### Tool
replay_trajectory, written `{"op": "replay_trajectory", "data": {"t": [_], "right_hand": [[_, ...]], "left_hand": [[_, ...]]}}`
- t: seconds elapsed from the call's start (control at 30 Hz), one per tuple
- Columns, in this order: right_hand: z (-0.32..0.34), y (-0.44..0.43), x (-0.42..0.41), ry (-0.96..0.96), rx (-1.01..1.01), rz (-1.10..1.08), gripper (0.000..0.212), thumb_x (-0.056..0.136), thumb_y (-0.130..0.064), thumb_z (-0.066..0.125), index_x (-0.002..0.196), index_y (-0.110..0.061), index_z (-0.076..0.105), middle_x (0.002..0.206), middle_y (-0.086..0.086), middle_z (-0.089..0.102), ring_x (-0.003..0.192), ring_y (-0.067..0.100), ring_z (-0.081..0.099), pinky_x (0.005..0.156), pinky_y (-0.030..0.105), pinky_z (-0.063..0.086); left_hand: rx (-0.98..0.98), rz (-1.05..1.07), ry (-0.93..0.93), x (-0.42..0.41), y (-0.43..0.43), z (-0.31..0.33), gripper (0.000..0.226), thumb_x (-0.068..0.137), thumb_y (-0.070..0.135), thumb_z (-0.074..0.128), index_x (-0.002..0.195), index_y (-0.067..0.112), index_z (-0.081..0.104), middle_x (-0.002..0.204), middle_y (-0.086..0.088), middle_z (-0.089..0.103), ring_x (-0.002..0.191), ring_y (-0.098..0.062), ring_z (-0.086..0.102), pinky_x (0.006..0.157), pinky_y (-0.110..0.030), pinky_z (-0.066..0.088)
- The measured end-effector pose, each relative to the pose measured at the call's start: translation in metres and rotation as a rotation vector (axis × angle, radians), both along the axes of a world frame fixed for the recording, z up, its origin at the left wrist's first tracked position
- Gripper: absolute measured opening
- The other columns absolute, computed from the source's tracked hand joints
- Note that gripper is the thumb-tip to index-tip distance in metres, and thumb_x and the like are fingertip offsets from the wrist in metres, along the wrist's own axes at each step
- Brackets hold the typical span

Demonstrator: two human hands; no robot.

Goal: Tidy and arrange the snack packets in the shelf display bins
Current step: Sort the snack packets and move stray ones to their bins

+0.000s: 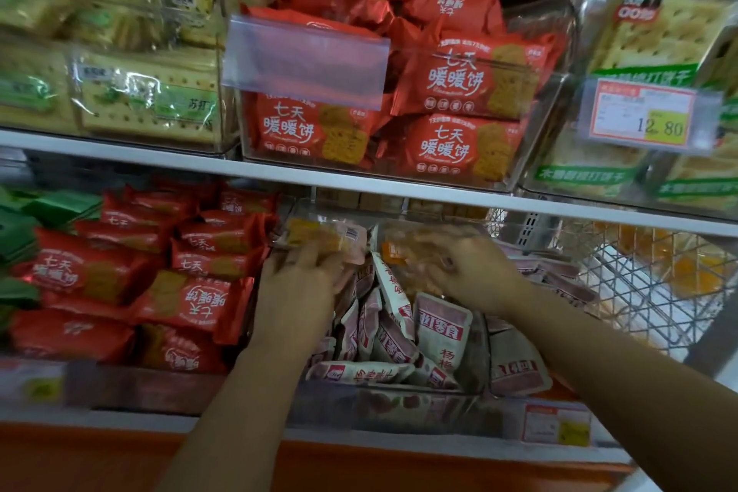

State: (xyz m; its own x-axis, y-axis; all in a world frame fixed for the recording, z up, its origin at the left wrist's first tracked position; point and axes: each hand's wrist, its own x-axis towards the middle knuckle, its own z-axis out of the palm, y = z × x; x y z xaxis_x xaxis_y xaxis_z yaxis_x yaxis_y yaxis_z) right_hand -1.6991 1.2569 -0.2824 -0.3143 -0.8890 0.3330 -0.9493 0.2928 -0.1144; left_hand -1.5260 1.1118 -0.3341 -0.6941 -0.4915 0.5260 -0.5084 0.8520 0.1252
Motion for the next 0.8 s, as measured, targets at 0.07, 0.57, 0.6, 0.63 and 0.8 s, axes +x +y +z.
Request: {"op": "replay_trajectory", "data": {"t": [0.07,0.57,0.6,0.63,0.8], "right_hand": [[-0.003,-0.004,-0.004,-0.067,0.162,-0.047,0.047,0.093,-0.041,0.048,0.137,-0.026,0.045,0.139,0.006,0.050,0.125,0.025,0.047,0.103,0.035,0.036],[-0.004,-0.021,0.046,0.013,0.307,-0.108,0.024,0.081,-0.038,0.062,0.077,-0.019,0.049,0.064,-0.005,0.045,0.073,0.021,0.053,0.064,0.027,0.035],[-0.003,-0.020,0.043,-0.035,0.292,-0.117,0.021,0.081,-0.030,0.061,0.071,-0.016,0.048,0.064,-0.001,0.046,0.071,0.023,0.053,0.062,0.026,0.032],[-0.001,-0.016,0.040,-0.110,0.272,-0.128,0.019,0.080,-0.024,0.061,0.067,-0.015,0.049,0.064,0.003,0.050,0.069,0.024,0.052,0.059,0.027,0.031],[0.018,0.034,0.042,-0.534,-0.183,-0.088,0.012,0.082,-0.012,0.064,0.088,-0.021,0.068,0.081,0.000,0.072,0.071,0.021,0.067,0.065,0.041,0.056]], "left_hand": [[0.016,-0.054,-0.069,-0.002,0.002,0.000,0.042,0.083,0.028,0.037,0.110,0.022,0.069,0.121,-0.011,0.063,0.105,-0.033,0.063,0.094,-0.060,0.039],[0.329,-0.180,-0.217,-0.016,-0.024,0.001,0.061,0.097,0.029,0.046,0.149,0.036,0.015,0.159,0.007,-0.003,0.146,-0.014,-0.003,0.118,-0.042,0.008],[0.343,-0.180,-0.225,-0.015,-0.023,0.002,0.062,0.096,0.032,0.047,0.149,0.036,0.013,0.159,0.007,-0.004,0.146,-0.014,-0.004,0.118,-0.042,0.007],[0.355,-0.184,-0.231,-0.013,-0.022,0.004,0.065,0.095,0.035,0.049,0.149,0.036,0.013,0.159,0.007,-0.004,0.146,-0.014,-0.005,0.118,-0.042,0.007],[0.398,-0.173,-0.204,-0.009,-0.016,0.009,0.071,0.087,0.049,0.053,0.147,0.038,0.018,0.159,0.009,0.001,0.146,-0.015,-0.001,0.118,-0.043,0.011]]}}
